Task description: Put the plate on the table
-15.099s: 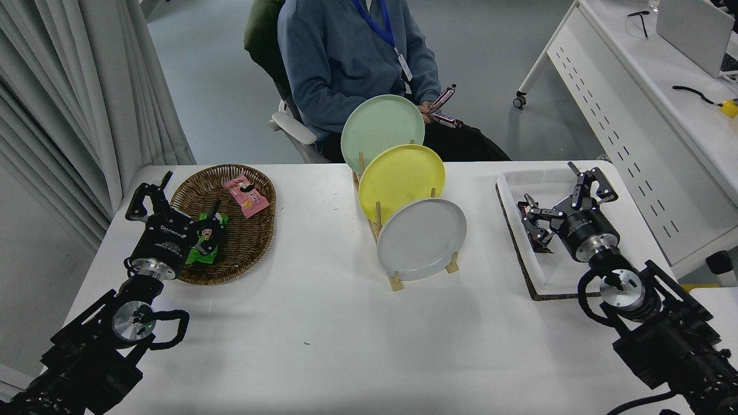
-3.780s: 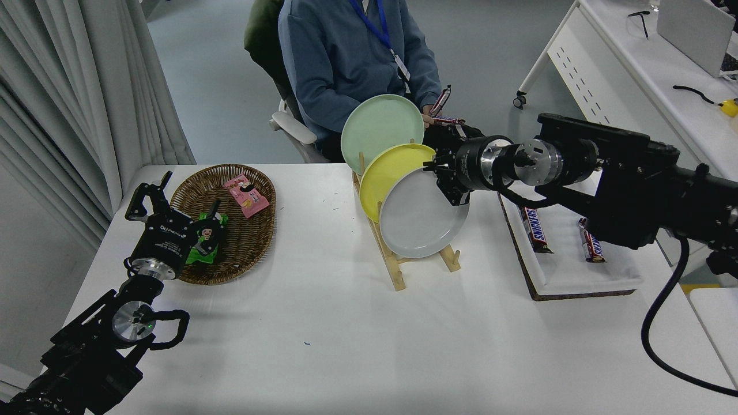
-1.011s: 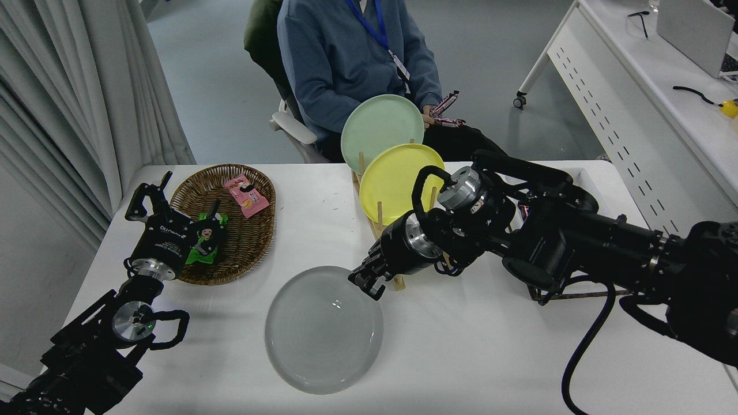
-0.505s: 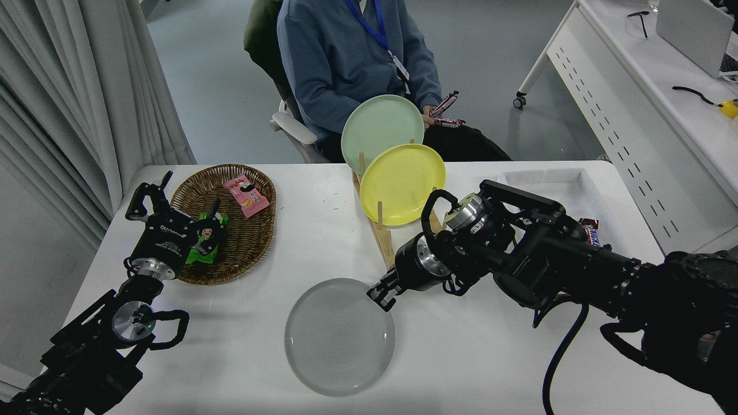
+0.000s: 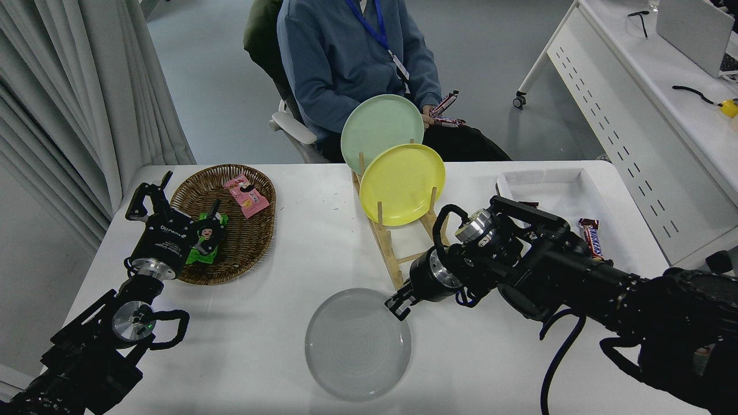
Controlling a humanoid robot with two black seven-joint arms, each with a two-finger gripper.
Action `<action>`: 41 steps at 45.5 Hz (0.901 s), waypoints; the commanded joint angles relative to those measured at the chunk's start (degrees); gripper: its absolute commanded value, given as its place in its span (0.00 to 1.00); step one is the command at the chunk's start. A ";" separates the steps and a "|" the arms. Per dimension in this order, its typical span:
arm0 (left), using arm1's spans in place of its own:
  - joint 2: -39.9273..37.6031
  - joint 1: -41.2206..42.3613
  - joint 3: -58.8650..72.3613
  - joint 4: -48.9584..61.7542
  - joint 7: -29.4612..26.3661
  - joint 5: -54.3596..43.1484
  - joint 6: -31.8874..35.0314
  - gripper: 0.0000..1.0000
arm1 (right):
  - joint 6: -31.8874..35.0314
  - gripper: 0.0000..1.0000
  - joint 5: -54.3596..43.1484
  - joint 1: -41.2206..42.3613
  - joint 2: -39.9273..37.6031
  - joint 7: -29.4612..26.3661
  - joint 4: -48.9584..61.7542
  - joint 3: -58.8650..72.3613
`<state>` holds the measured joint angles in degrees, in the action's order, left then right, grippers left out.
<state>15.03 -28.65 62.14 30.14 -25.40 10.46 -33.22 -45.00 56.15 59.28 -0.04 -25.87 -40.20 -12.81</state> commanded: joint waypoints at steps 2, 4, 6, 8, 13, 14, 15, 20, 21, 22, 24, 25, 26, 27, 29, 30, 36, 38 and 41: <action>0.00 0.00 0.00 0.01 0.00 0.00 0.00 1.00 | 0.00 0.00 -0.08 -1.44 0.04 -0.06 1.35 -1.52; 0.00 0.00 0.00 0.01 0.00 0.00 0.00 1.00 | 0.00 0.00 -0.08 -1.88 0.04 -0.06 1.52 -2.04; 0.00 0.00 0.00 0.01 0.00 0.00 0.00 1.00 | 0.00 0.00 0.01 -2.15 0.04 -0.06 1.70 -2.48; 0.00 0.00 0.00 0.01 0.00 0.00 0.00 1.00 | 0.00 0.00 0.09 -2.23 0.04 -0.06 1.70 -2.49; 0.00 0.00 0.00 0.01 0.00 0.00 0.00 1.00 | 0.00 0.00 0.18 -2.32 0.04 -0.06 1.70 -2.57; 0.00 0.00 0.00 0.01 0.00 0.00 0.00 1.00 | 0.00 0.00 0.18 -2.32 0.04 -0.06 1.70 -2.57; 0.00 0.00 0.00 0.01 0.00 0.00 0.00 1.00 | 0.00 0.00 0.18 -2.32 0.04 -0.06 1.70 -2.57; 0.00 0.00 0.00 0.01 0.00 0.00 -0.09 1.00 | 0.00 0.00 0.18 -2.32 0.04 -0.06 1.79 -2.66; 0.00 0.00 0.00 -0.08 0.00 0.00 0.00 1.00 | 0.00 0.00 0.18 -2.32 0.04 -0.15 1.79 -2.66; 0.00 0.00 0.00 0.01 0.00 0.00 0.00 1.00 | 0.00 0.00 0.18 -2.32 0.04 -0.15 1.79 -2.66; 0.00 0.00 0.00 0.01 0.00 0.00 0.00 1.00 | 0.00 0.00 0.18 -2.32 0.04 -0.15 1.79 -2.57; 0.00 0.00 0.00 0.01 0.00 0.00 0.00 1.00 | 0.00 0.00 0.27 -2.32 0.04 -0.15 1.79 -2.66; 0.00 0.00 0.00 -0.08 0.00 0.00 0.00 1.00 | 0.00 0.00 0.27 -2.32 0.04 -0.06 1.79 -2.66; 0.00 0.00 0.00 0.01 0.00 0.00 0.00 1.00 | 0.00 0.00 0.27 -2.32 0.04 -0.06 1.79 -2.66; 0.00 0.00 0.00 -0.08 0.00 0.00 0.00 1.00 | 0.00 0.00 0.27 -2.32 0.04 -0.06 1.79 -2.66; 0.00 0.00 0.00 0.01 0.00 0.00 0.00 1.00 | 0.00 0.00 0.27 -2.32 0.04 -0.06 1.79 -2.75; 0.00 0.00 0.00 0.01 0.00 0.00 0.00 1.00 | 0.00 0.00 0.18 -2.32 0.04 -0.06 1.79 -2.84; 0.00 0.00 0.00 0.01 0.00 0.00 0.00 1.00 | 0.00 0.00 0.10 -2.32 0.04 -0.06 1.79 -2.84; 0.00 0.00 0.00 0.01 0.00 0.00 0.00 1.00 | 0.00 0.04 0.10 -1.88 0.04 -0.06 1.70 -2.84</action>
<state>15.03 -28.65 62.14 30.11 -25.40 10.46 -33.23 -45.00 56.35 57.00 0.00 -25.95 -38.45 -15.53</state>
